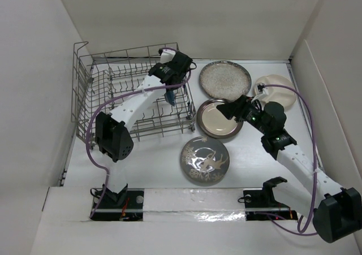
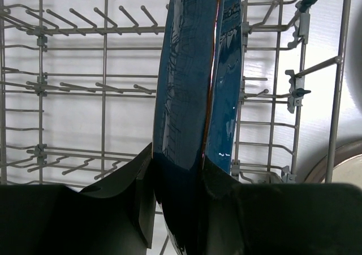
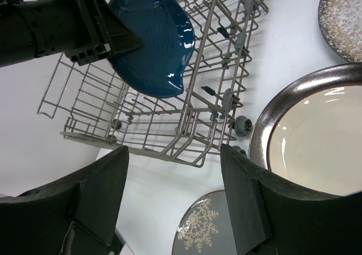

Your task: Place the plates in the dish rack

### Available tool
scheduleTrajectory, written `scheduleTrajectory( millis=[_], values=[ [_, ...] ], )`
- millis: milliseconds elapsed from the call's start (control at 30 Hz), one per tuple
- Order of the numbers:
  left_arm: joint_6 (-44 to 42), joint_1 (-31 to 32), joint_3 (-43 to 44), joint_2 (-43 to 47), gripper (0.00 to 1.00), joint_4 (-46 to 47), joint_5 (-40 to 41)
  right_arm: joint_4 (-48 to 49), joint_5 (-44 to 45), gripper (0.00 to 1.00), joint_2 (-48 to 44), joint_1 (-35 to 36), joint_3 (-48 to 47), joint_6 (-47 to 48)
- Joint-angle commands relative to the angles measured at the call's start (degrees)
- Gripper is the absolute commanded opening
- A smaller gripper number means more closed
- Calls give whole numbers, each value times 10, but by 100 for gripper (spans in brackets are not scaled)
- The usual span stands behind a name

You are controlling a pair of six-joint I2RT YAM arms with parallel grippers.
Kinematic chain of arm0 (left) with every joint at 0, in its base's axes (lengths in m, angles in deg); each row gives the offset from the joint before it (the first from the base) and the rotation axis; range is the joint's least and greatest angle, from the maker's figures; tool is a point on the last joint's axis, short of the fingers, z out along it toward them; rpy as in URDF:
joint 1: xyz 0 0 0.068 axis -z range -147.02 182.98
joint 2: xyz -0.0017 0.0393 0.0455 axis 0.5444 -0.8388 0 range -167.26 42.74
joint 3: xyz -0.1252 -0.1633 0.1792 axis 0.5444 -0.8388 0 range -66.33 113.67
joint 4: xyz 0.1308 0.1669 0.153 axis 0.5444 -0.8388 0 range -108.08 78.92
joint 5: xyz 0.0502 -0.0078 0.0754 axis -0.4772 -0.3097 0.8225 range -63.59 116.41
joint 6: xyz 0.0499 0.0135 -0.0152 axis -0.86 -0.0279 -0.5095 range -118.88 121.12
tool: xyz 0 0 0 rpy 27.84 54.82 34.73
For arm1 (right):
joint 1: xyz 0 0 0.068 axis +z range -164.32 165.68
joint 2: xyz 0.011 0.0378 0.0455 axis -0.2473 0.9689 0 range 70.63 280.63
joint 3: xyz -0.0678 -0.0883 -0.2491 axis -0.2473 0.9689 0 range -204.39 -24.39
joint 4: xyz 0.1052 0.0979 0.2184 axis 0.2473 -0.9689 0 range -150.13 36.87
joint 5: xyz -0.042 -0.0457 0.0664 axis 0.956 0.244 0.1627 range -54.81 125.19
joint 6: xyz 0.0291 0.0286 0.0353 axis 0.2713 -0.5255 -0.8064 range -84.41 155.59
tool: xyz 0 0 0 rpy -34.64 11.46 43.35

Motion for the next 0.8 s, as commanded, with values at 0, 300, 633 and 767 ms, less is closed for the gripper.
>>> scheduleTrajectory(
  millis=[0,300,633,767],
  values=[
    [-5,-2,1,53,0,20,53,38,-5,71,-11,4,-2,0],
    [-9,-2,-25,34,0,39,10,52,-11,71,-1,4,3,-7],
    [-8,3,-59,-5,0,46,-23,54,-6,71,0,4,6,-6],
    [-18,3,-46,-18,0,29,-33,56,-4,71,2,4,8,-7]
  ],
)
